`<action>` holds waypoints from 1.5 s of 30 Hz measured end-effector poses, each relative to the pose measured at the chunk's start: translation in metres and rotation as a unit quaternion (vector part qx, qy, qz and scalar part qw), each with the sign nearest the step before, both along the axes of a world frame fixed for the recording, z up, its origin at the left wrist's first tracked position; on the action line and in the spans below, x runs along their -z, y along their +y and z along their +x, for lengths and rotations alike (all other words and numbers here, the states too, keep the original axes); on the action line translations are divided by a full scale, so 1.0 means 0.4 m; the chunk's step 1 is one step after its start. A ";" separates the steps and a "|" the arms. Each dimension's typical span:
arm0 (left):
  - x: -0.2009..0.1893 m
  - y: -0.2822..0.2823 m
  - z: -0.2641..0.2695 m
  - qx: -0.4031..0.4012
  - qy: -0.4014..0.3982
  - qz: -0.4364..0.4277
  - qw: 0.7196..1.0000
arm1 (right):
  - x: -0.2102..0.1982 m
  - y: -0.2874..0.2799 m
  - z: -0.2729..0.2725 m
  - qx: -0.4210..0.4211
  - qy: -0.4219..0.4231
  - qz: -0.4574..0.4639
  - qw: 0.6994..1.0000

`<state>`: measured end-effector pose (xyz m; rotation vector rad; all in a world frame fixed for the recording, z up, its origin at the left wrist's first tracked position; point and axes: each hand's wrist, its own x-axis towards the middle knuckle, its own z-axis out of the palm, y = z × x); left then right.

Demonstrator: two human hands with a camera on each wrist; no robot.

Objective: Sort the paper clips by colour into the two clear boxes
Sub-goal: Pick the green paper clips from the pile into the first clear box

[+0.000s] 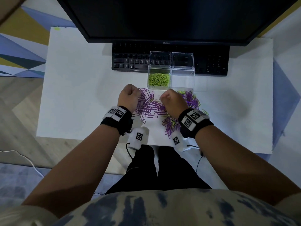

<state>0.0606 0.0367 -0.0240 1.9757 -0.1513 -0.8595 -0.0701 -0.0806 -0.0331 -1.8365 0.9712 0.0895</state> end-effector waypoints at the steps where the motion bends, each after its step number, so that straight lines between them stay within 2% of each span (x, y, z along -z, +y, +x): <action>1: -0.008 0.001 0.002 -0.025 0.043 -0.026 0.998 | -0.003 -0.005 -0.009 0.027 0.004 0.041 0.999; 3: -0.019 -0.002 0.002 -0.046 0.110 -0.058 0.991 | -0.006 -0.013 -0.029 0.089 -0.012 0.145 0.985; 6: -0.019 -0.010 -0.004 -0.037 0.149 -0.068 0.986 | -0.005 -0.022 -0.054 0.195 -0.091 0.279 0.936; 8: -0.015 -0.016 -0.011 -0.016 0.151 -0.064 0.986 | -0.005 -0.031 -0.062 0.215 -0.111 0.312 0.919; 10: -0.009 -0.022 -0.020 -0.012 0.153 -0.056 0.987 | -0.010 -0.037 -0.065 0.204 -0.109 0.313 0.921; 12: 0.002 -0.028 -0.030 -0.011 0.143 -0.039 0.989 | -0.019 -0.035 -0.053 0.178 -0.080 0.280 0.940; 13: 0.009 -0.029 -0.034 0.012 0.106 -0.009 0.994 | -0.025 -0.030 -0.043 0.151 -0.054 0.241 0.957; 15: 0.029 -0.025 -0.041 0.101 -0.032 0.072 0.992 | -0.027 -0.018 -0.023 0.076 -0.003 0.126 0.989; 16: 0.038 -0.022 -0.042 0.153 -0.100 0.102 0.978 | -0.023 -0.013 -0.015 0.041 0.010 0.065 0.997; 18: 0.054 -0.016 -0.042 0.248 -0.182 0.136 0.942 | -0.017 -0.003 0.000 -0.002 0.016 -0.019 1.000; 20: 0.064 -0.010 -0.038 0.305 -0.229 0.157 0.911 | -0.004 0.004 0.009 -0.036 0.022 -0.064 0.997; 21: 0.066 -0.006 -0.035 0.311 -0.240 0.163 0.905 | 0.002 0.006 0.011 -0.058 0.035 -0.084 0.994; 24: 0.066 0.008 -0.025 0.289 -0.230 0.162 0.915 | 0.012 0.013 0.015 -0.100 0.062 -0.112 0.987; 28: 0.059 0.029 -0.013 0.280 -0.215 0.154 0.923 | 0.011 0.023 0.022 -0.067 0.058 -0.071 0.994; 34: 0.046 0.047 0.011 0.207 -0.161 0.113 0.958 | -0.011 -0.011 -0.013 0.017 0.034 0.059 0.998; 37: 0.051 0.050 0.025 0.189 -0.141 0.110 0.965 | -0.015 -0.033 -0.050 0.088 -0.027 0.160 0.983; 40: 0.054 0.050 0.028 0.186 -0.117 0.096 0.971 | -0.023 -0.050 -0.076 0.130 -0.055 0.213 0.967; 43: 0.056 0.049 0.029 0.185 -0.118 0.083 0.972 | -0.024 -0.061 -0.089 0.144 -0.049 0.218 0.964; 45: 0.060 0.049 0.031 0.159 -0.100 0.069 0.980 | -0.021 -0.065 -0.090 0.144 -0.030 0.182 0.972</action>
